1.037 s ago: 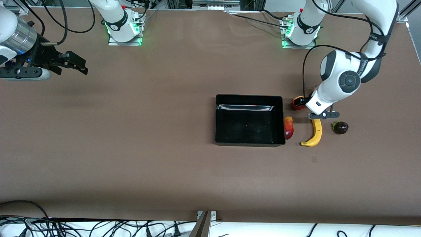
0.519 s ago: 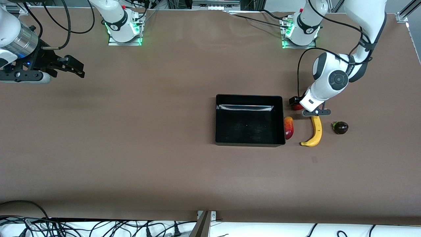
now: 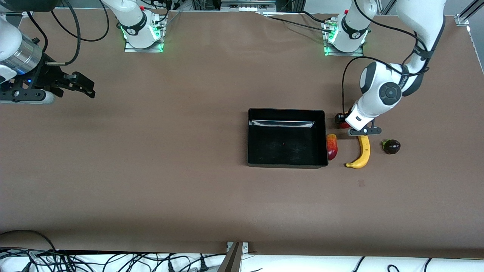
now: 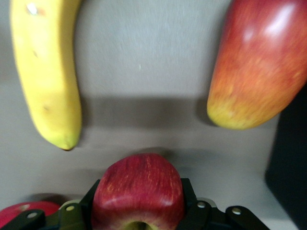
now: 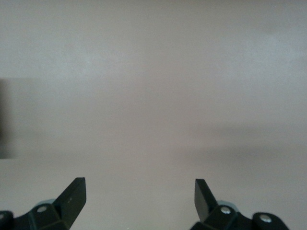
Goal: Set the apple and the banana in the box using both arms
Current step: 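Lower the left gripper and grasp the small red apple, then carry the apple with the left gripper into the black box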
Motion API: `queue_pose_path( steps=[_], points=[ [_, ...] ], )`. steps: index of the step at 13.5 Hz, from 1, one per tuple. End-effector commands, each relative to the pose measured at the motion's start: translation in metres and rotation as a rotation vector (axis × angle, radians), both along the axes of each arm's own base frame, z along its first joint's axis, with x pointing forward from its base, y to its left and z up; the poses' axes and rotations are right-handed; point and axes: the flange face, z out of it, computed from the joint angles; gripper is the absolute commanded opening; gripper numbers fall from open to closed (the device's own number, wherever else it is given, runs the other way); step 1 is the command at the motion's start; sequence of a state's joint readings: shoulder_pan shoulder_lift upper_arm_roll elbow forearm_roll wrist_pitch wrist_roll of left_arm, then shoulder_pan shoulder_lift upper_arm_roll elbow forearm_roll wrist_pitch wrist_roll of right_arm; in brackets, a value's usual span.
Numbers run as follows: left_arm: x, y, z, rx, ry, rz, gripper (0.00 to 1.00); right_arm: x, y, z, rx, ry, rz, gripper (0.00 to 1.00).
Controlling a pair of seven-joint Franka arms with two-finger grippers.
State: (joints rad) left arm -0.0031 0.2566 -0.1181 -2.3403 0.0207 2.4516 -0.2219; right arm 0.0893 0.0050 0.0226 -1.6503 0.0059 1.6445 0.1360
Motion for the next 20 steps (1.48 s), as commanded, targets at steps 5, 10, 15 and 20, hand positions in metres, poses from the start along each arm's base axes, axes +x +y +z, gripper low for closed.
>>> queue_pose_path(
  steps=[5, 10, 15, 20],
  points=[
    [0.076, -0.027, 0.152, 0.029, 0.128, -0.028, 0.11, 0.004, -0.004, 0.01, -0.01, -0.027, -0.003, 1.0],
    [0.058, -0.121, 0.132, -0.087, 0.143, -0.009, 0.12, 0.004, -0.004, 0.01, -0.012, -0.028, 0.001, 1.0],
    [0.032, -0.17, 0.056, -0.095, 0.051, 0.089, 0.13, 0.004, -0.004, 0.009, -0.01, -0.026, 0.004, 1.0],
    [0.026, -0.188, -0.002, -0.021, 0.04, 0.069, 0.21, 0.005, -0.004, 0.009, -0.009, -0.027, 0.004, 1.0]
  ],
)
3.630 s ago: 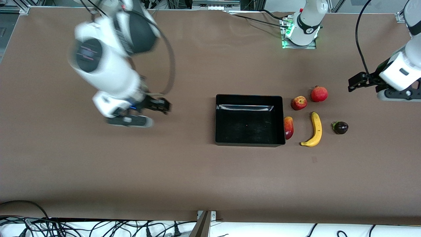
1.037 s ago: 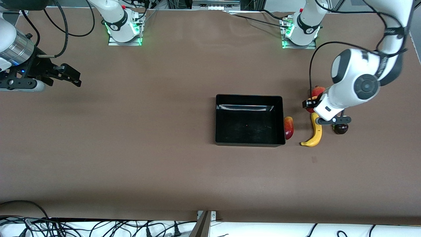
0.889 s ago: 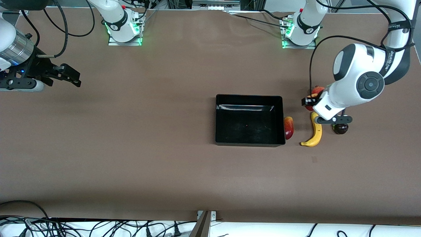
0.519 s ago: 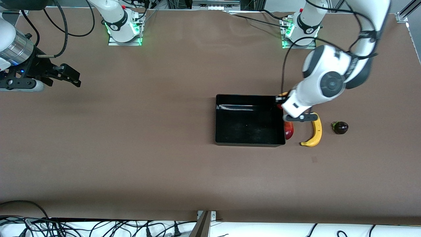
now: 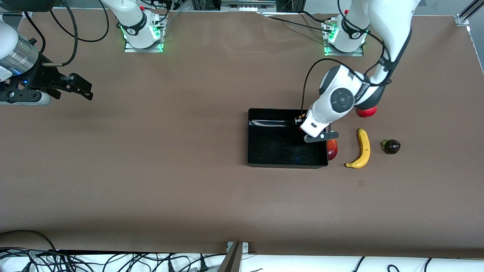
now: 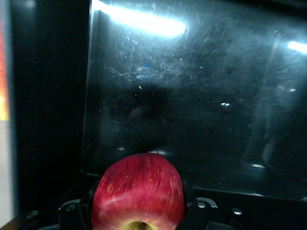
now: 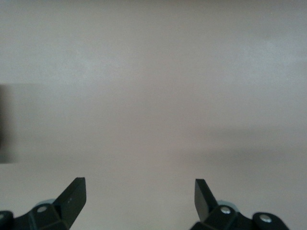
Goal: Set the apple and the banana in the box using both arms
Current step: 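Carry the apple with the left gripper into the black box, then open the left gripper and move it over the banana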
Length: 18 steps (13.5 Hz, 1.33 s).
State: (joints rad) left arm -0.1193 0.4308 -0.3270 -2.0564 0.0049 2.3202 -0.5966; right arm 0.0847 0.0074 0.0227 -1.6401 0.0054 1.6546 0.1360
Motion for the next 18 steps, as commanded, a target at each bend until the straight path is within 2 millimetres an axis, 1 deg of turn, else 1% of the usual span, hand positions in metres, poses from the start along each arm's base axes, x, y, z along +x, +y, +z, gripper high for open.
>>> queue_pose_path(
  steps=[1, 2, 3, 4, 5, 6, 7, 8, 9, 10, 12, 13, 14, 15, 16, 17, 18],
  points=[
    [0.001, -0.002, -0.018, 0.025, 0.008, -0.014, 0.43, 0.002, -0.002, 0.005, -0.01, -0.009, 0.008, 1.0],
    [0.002, -0.002, -0.017, 0.024, 0.005, -0.012, 0.94, 0.002, -0.002, 0.005, -0.01, -0.009, 0.01, 1.0],
    [0.005, -0.001, -0.011, 0.023, -0.002, -0.003, 1.0, 0.002, -0.003, 0.005, -0.01, -0.009, 0.01, 1.0],
    [0.008, -0.003, -0.002, 0.024, -0.013, 0.01, 1.0, 0.002, -0.003, 0.005, -0.01, -0.009, 0.01, 1.0],
    [0.017, -0.001, 0.018, 0.031, -0.02, 0.018, 1.0, 0.002, -0.003, 0.004, -0.011, -0.008, 0.011, 1.0],
    [0.03, 0.005, 0.043, 0.049, 0.001, 0.014, 1.0, 0.002, -0.004, 0.005, -0.01, -0.009, 0.01, 1.0],
    [0.045, 0.01, 0.073, 0.074, 0.044, 0.002, 1.0, 0.002, -0.004, 0.005, -0.01, -0.009, 0.01, 1.0],
    [0.062, 0.023, 0.102, 0.085, 0.079, -0.022, 1.0, 0.002, -0.004, 0.005, -0.01, -0.009, 0.01, 1.0],
    [0.078, 0.042, 0.125, 0.083, 0.09, -0.039, 1.0, 0.002, -0.004, 0.005, -0.01, -0.009, 0.01, 1.0],
    [0.091, 0.067, 0.139, 0.075, 0.084, -0.081, 1.0, 0.002, -0.004, 0.005, -0.01, -0.009, 0.01, 1.0],
    [0.108, 0.124, 0.141, 0.087, 0.061, -0.218, 1.0, 0.002, -0.004, 0.005, -0.01, -0.009, 0.01, 1.0],
    [0.116, 0.153, 0.136, 0.108, 0.05, -0.277, 1.0, 0.002, -0.004, 0.004, -0.011, -0.008, 0.01, 1.0],
    [0.123, 0.174, 0.125, 0.115, 0.036, -0.329, 1.0, 0.002, -0.004, 0.004, -0.011, -0.008, 0.01, 1.0],
    [0.129, 0.198, 0.109, 0.101, 0.024, -0.36, 1.0, 0.002, -0.004, 0.005, -0.01, -0.009, 0.008, 1.0],
    [0.133, 0.225, 0.084, 0.077, 0.022, -0.366, 1.0, 0.002, -0.004, 0.004, -0.011, -0.008, 0.008, 1.0],
    [0.134, 0.242, 0.061, 0.056, 0.01, -0.378, 1.0, 0.002, -0.005, 0.004, -0.011, -0.008, 0.007, 1.0],
    [0.128, 0.249, 0.039, 0.042, -0.015, -0.397, 1.0, 0.002, -0.005, 0.004, -0.011, -0.008, 0.007, 1.0]
  ],
)
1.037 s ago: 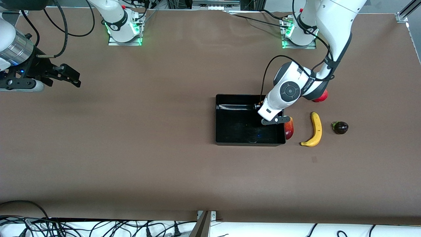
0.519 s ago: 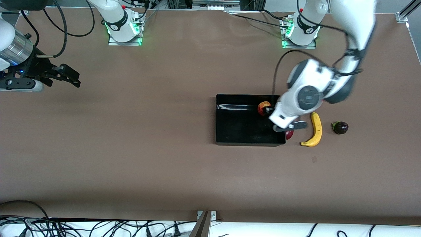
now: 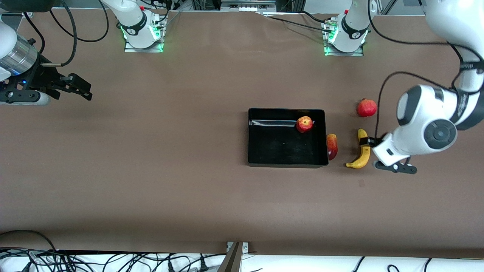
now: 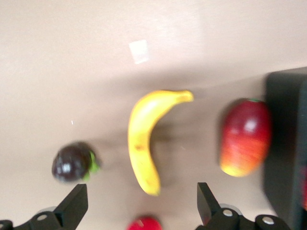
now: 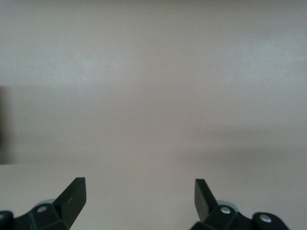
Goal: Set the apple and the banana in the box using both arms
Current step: 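Open the left gripper and move it over the banana, then lower the left gripper and grasp the yellow banana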
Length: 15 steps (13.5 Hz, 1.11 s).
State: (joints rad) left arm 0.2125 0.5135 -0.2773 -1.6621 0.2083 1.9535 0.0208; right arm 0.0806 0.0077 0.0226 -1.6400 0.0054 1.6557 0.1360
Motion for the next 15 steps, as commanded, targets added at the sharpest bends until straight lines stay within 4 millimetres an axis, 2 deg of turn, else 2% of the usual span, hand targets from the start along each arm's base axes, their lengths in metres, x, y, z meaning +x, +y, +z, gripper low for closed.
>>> queue_pose_path(
  steps=[1, 3, 4, 5, 6, 7, 8, 9, 10, 11, 12, 13, 14, 15],
  points=[
    [-0.014, 0.011, -0.063, -0.038, -0.04, -0.073, 1.0, 0.002, -0.002, 0.005, -0.011, -0.008, 0.012, 1.0],
    [-0.03, 0.013, -0.093, -0.029, -0.093, -0.114, 1.0, 0.002, -0.003, 0.004, -0.011, -0.007, 0.011, 1.0],
    [-0.034, 0.018, -0.099, -0.025, -0.1, -0.118, 0.96, 0.002, -0.003, 0.004, -0.011, -0.007, 0.011, 1.0],
    [-0.035, 0.018, -0.104, -0.029, -0.094, -0.118, 0.6, 0.002, -0.003, 0.004, -0.011, -0.007, 0.011, 1.0],
    [-0.036, 0.018, -0.107, -0.03, -0.088, -0.118, 0.32, 0.002, -0.003, 0.004, -0.011, -0.007, 0.011, 1.0],
    [-0.036, 0.018, -0.107, -0.029, -0.085, -0.118, 0.15, 0.002, -0.003, 0.004, -0.011, -0.007, 0.011, 1.0],
    [-0.036, 0.016, -0.108, -0.028, -0.083, -0.105, 0.13, 0.002, -0.003, 0.005, -0.011, -0.008, 0.011, 1.0],
    [-0.036, 0.016, -0.114, -0.031, -0.076, -0.099, 0.04, 0.002, -0.003, 0.004, -0.009, -0.007, 0.01, 1.0],
    [-0.035, 0.018, -0.116, -0.032, -0.075, -0.09, 0.0, 0.002, -0.003, 0.005, -0.009, -0.008, 0.01, 1.0],
    [-0.035, 0.019, -0.116, -0.032, -0.075, -0.089, 0.0, 0.002, -0.003, 0.005, -0.009, -0.008, 0.01, 1.0],
    [-0.03, 0.019, -0.108, -0.028, -0.09, -0.085, 0.0, 0.002, -0.003, 0.005, -0.009, -0.008, 0.01, 1.0],
    [-0.022, 0.021, -0.089, -0.013, -0.077, -0.08, 0.0, 0.002, -0.003, 0.005, -0.009, -0.008, 0.01, 1.0],
    [-0.01, 0.019, -0.06, -0.005, -0.043, -0.067, 0.0, 0.002, -0.003, 0.005, -0.009, -0.008, 0.01, 1.0],
    [0.004, 0.008, -0.026, -0.004, -0.008, -0.046, 0.0, 0.002, -0.003, 0.005, -0.009, -0.008, 0.01, 1.0]
  ],
)
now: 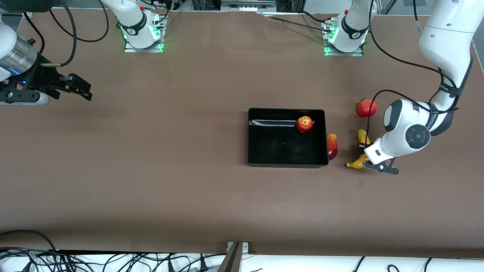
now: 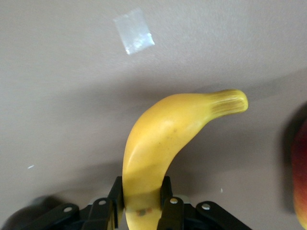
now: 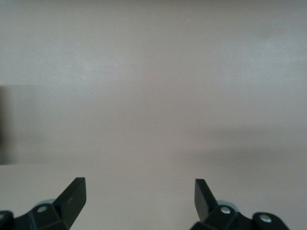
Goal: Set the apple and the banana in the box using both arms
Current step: 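Lower the left gripper and grasp the yellow banana, then carry the banana with the left gripper into the black box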
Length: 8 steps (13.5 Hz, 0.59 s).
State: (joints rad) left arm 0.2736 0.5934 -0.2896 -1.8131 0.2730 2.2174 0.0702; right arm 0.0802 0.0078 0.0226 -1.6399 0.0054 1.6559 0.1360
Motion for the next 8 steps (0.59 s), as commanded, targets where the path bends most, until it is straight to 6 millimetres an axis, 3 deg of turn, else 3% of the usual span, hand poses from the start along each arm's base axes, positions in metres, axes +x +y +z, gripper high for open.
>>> queue_pose_path(
  steps=[1, 2, 4, 7, 8],
  points=[
    [0.032, -0.03, 0.1, 0.013, 0.067, 0.072, 0.0, 0.002, -0.003, 0.005, -0.009, -0.008, 0.011, 1.0],
    [0.036, -0.052, 0.125, 0.013, 0.092, 0.134, 0.0, 0.002, -0.003, 0.005, -0.009, -0.008, 0.011, 1.0],
    [0.031, -0.121, 0.147, 0.003, 0.12, 0.243, 0.0, 0.002, -0.003, 0.005, -0.009, -0.008, 0.011, 1.0],
    [-0.006, -0.256, 0.15, 0.021, 0.132, 0.359, 0.0, 0.002, -0.003, 0.005, -0.009, -0.008, 0.011, 1.0],
    [-0.021, -0.3, 0.141, 0.03, 0.123, 0.365, 0.0, 0.002, -0.003, 0.005, -0.009, -0.008, 0.011, 1.0]
  ],
)
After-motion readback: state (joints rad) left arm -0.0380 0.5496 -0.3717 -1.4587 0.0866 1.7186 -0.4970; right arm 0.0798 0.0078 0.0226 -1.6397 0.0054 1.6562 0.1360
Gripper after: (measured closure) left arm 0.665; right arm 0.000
